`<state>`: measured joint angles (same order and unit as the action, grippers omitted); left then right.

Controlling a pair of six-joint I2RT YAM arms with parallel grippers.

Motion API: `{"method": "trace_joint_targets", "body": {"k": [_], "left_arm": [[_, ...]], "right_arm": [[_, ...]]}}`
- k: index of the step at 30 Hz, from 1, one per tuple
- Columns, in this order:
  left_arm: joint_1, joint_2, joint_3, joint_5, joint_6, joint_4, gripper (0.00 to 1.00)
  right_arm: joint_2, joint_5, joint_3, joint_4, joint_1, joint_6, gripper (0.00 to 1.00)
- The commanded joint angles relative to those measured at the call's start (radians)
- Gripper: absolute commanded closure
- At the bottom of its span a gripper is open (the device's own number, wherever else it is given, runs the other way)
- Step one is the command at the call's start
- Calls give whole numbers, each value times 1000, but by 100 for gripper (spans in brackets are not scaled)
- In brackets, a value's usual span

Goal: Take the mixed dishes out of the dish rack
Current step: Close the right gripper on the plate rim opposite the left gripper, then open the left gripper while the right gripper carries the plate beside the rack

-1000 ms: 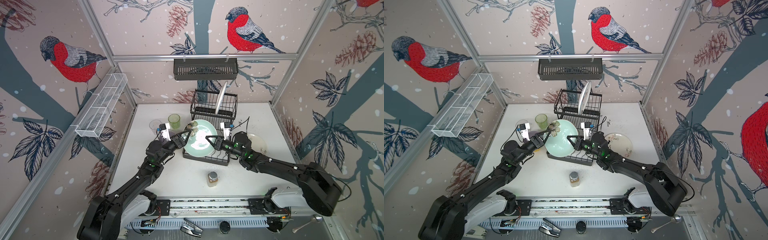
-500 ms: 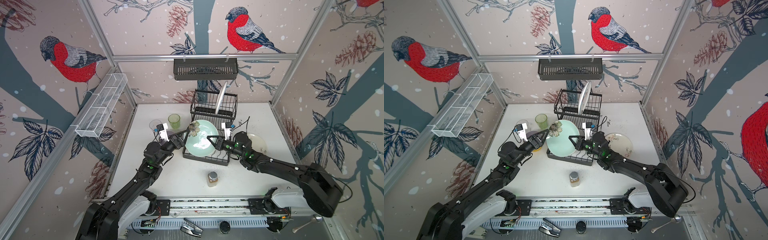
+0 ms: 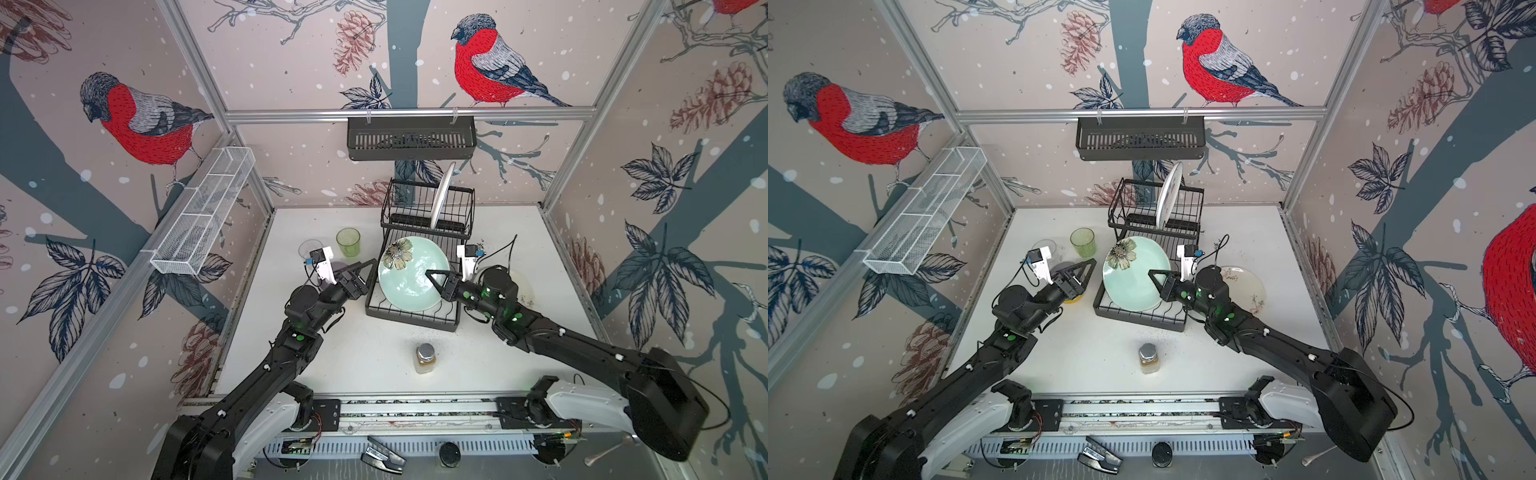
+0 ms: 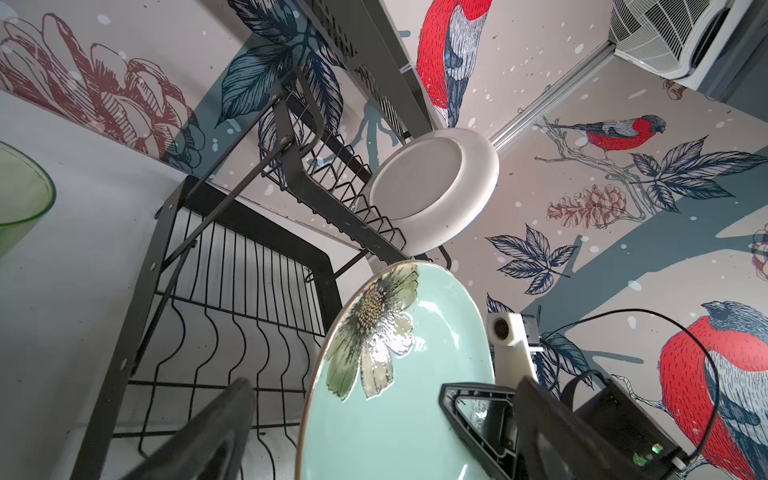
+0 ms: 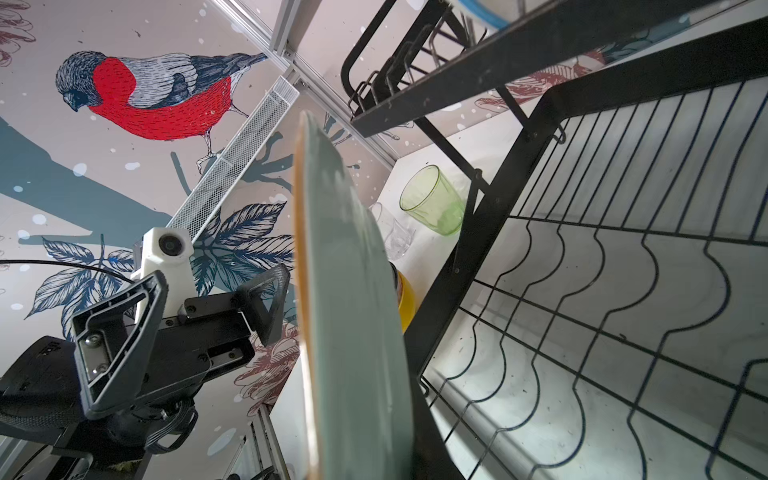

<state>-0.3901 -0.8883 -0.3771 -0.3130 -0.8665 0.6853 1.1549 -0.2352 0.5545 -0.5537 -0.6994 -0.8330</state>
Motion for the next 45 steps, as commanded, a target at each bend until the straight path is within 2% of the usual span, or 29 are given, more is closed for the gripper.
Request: {"method": "trace_joint_targets", "body": {"k": [1,8,22,37,45], "left_arm": [[0,7,-18,9,42,-37,3],[0,12,-14,12,43,-33,2],[0,3,-11,3,34,-23,2],[0,-8,-9,-1,23,-11,3],[0,-18,-11,-9,20,-9,2]], "right_arm": [[-45,28,-6,-69,7,14,100],[-138,36,-37,-24,57,-6,100],[-324,11,-122,94,229,-75,100],[-421,-95,-194,109,382,-154,100],[-447,-114,-188,139,413,-173,100]]}}
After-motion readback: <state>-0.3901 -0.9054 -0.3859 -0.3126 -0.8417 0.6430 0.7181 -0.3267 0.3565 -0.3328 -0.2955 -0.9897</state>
